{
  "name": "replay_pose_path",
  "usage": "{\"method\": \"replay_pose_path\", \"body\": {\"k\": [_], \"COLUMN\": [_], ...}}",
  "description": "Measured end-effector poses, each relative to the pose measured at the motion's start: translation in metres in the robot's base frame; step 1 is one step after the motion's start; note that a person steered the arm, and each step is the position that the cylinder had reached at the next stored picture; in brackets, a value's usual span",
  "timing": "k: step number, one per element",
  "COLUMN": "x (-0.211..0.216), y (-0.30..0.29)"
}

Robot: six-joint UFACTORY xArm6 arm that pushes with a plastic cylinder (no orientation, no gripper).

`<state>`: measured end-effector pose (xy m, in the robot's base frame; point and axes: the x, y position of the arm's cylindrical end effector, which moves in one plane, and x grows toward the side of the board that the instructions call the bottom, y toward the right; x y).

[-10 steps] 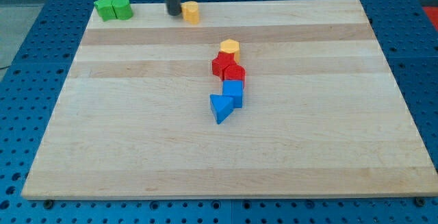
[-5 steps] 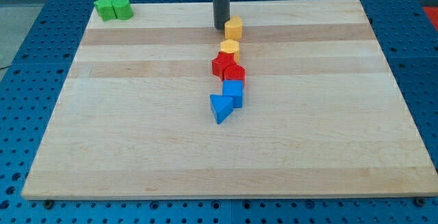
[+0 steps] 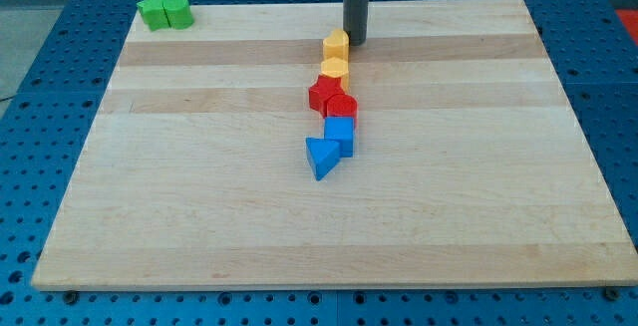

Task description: Slide yellow heart above the yellow hexagon

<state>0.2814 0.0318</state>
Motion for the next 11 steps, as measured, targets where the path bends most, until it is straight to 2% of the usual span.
{"method": "replay_pose_path", "body": {"k": [1, 3, 5, 6, 11], "x": [0.010, -0.035, -0.027, -0.011, 0.011], "y": [0.000, -0.010, -0.054, -0.054, -0.031]}}
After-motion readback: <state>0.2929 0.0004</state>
